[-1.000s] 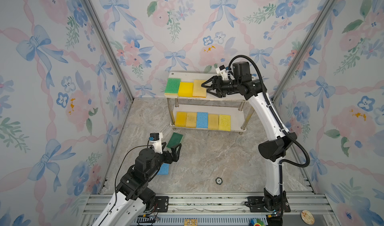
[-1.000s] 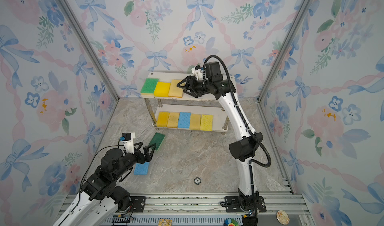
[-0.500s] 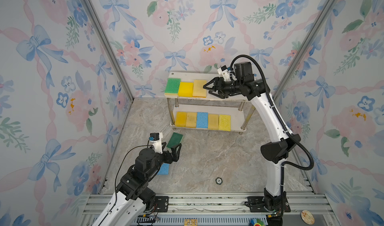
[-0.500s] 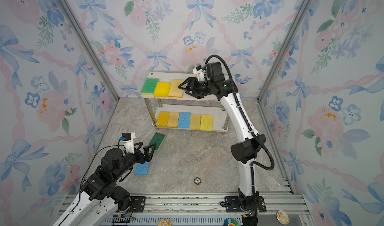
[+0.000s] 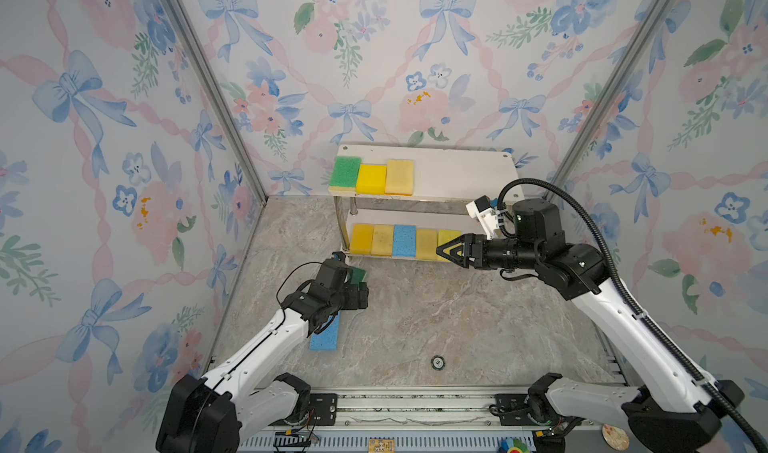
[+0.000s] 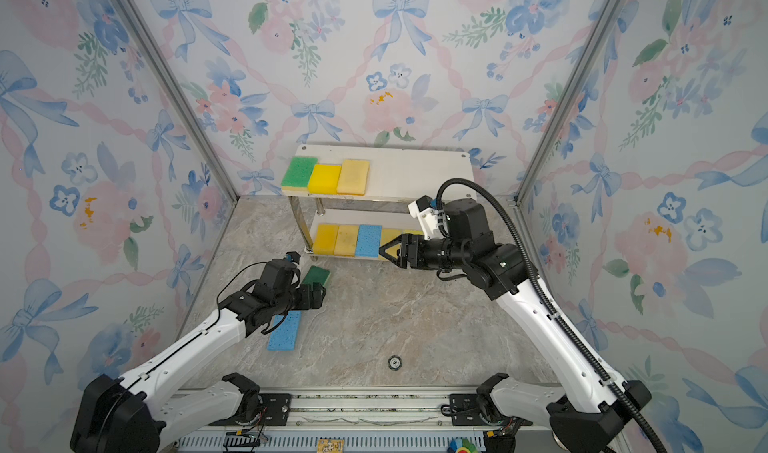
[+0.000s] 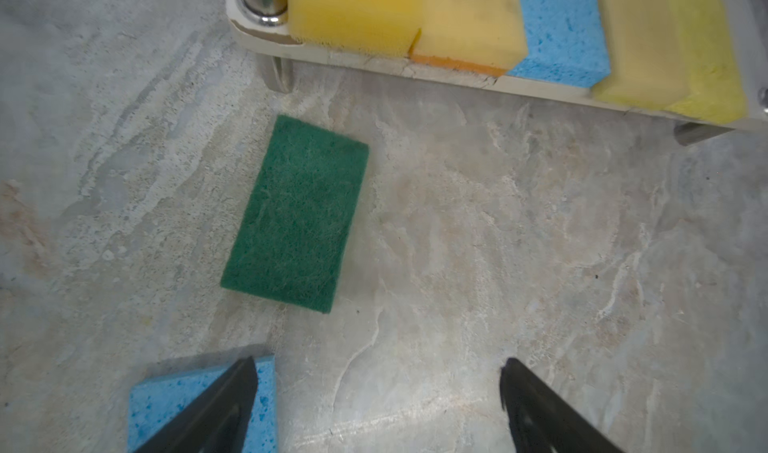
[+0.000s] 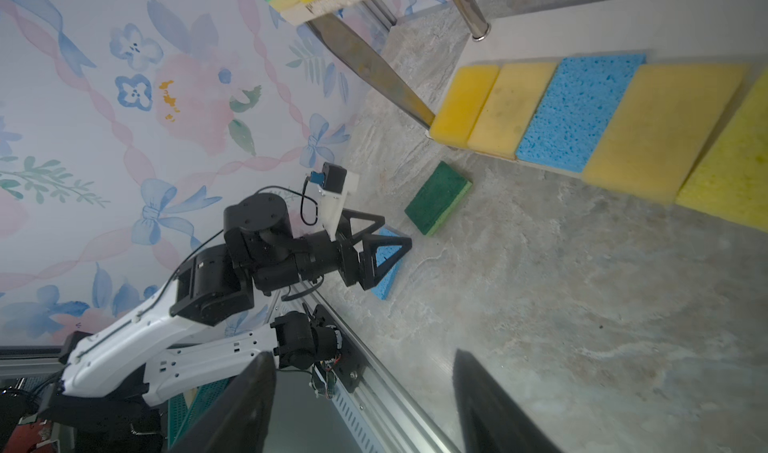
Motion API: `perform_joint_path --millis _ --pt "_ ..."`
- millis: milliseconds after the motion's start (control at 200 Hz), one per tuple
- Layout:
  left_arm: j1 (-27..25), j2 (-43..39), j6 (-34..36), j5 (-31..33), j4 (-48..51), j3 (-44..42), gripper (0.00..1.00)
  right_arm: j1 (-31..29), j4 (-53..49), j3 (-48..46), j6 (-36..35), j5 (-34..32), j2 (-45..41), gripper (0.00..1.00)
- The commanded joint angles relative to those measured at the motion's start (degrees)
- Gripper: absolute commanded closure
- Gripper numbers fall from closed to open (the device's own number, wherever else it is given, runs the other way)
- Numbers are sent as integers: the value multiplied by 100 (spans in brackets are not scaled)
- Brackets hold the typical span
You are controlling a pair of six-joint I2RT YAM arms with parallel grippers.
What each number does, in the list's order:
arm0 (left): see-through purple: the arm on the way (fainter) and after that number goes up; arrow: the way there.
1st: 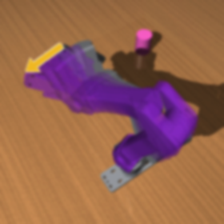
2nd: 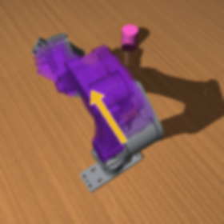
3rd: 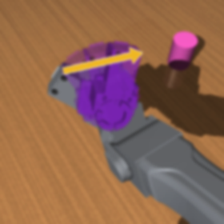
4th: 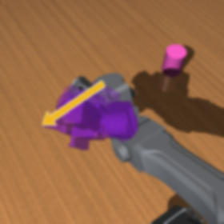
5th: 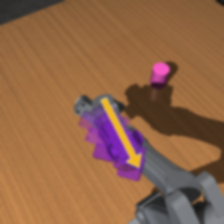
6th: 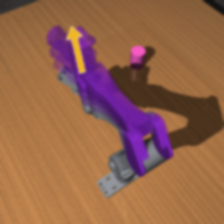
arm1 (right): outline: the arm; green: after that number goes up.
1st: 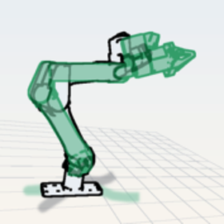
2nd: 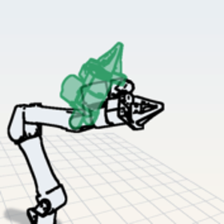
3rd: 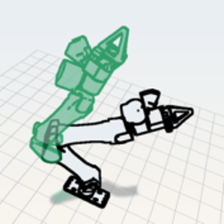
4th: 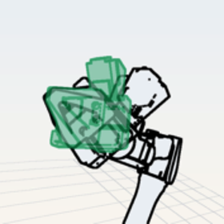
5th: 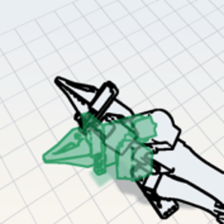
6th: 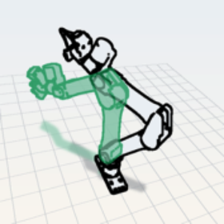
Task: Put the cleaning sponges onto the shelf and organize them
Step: 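Withdraw the right gripper from the shelf while the left gripper reaches the green sponge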
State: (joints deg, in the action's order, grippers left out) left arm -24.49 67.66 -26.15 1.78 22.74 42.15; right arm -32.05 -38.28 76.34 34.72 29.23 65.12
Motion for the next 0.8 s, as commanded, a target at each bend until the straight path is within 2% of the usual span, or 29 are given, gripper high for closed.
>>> perform_joint_path --millis 0,200,380,600,795 --pt "264 731 582 -146 153 478 13 -85 452 -708 70 -195 -458 29" --pt "840 1893 1040 -160 161 1098 21 -162 200 -1476 70 -350 -1185 27" --pt "948 2696 1308 -204 152 1310 32 -159 78 -1706 70 -553 -1466 26" --pt "955 3066 1444 -178 143 1341 38 -194 177 -1714 298 -576 -1376 25" --pt "964 3152 1465 -266 116 1263 51 -280 312 -1649 359 -642 -1186 25"
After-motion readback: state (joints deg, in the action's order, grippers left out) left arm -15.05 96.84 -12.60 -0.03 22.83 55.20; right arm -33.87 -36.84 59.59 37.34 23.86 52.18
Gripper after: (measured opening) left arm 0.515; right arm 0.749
